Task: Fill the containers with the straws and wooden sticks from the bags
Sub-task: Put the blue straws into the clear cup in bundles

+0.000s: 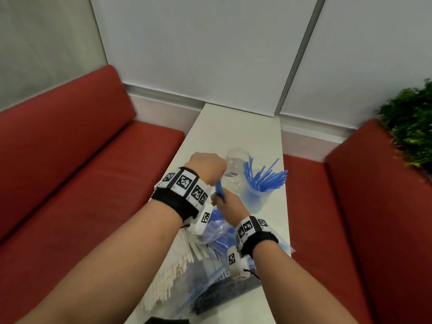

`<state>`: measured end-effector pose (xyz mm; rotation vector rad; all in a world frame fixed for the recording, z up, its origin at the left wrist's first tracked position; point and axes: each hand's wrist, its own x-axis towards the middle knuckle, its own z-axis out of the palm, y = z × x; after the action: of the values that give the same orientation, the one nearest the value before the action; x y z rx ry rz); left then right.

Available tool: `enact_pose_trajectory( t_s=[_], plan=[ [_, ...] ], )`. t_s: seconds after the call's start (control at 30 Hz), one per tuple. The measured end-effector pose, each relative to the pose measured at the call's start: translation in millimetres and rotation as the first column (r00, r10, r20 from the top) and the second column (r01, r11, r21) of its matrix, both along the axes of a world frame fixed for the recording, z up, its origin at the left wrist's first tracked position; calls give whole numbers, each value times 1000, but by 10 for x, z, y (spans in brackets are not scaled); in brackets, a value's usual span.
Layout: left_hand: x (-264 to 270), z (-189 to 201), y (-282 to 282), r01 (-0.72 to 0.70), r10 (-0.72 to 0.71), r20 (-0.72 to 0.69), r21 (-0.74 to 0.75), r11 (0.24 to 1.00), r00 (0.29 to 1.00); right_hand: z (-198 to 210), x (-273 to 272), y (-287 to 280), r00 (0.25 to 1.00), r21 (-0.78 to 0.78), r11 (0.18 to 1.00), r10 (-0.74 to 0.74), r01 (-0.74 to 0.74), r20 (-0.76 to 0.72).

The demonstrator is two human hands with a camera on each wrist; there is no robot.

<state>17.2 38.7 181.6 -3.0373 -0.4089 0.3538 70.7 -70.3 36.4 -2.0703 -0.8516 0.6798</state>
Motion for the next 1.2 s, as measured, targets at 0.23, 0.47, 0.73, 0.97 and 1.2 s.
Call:
enact_pose_trajectory(
  t_s=[0.23, 0.47, 0.73, 0.97, 1.2],
  plan=[
    [-118, 199, 434, 108, 408, 477, -742, 661, 779, 555, 107, -81, 981, 296, 942, -116, 158, -155],
    [-56, -422, -90, 57, 643, -99, -974, -218, 760, 1580, 279, -357, 929, 628, 737, -2, 250, -369],
    [119, -441, -698, -72, 141, -443, -430, -900, 885, 1823, 154, -692, 949, 721, 639, -49, 269, -311],
    [167, -361, -890, -124, 139, -504, -452, -883, 853, 1850, 203, -936, 953, 708, 645, -119, 289, -280],
    [114, -453, -855, -164, 138, -616, -408, -898, 775, 1814, 110, -895, 924, 711, 608, -108, 353, -367]
  ],
)
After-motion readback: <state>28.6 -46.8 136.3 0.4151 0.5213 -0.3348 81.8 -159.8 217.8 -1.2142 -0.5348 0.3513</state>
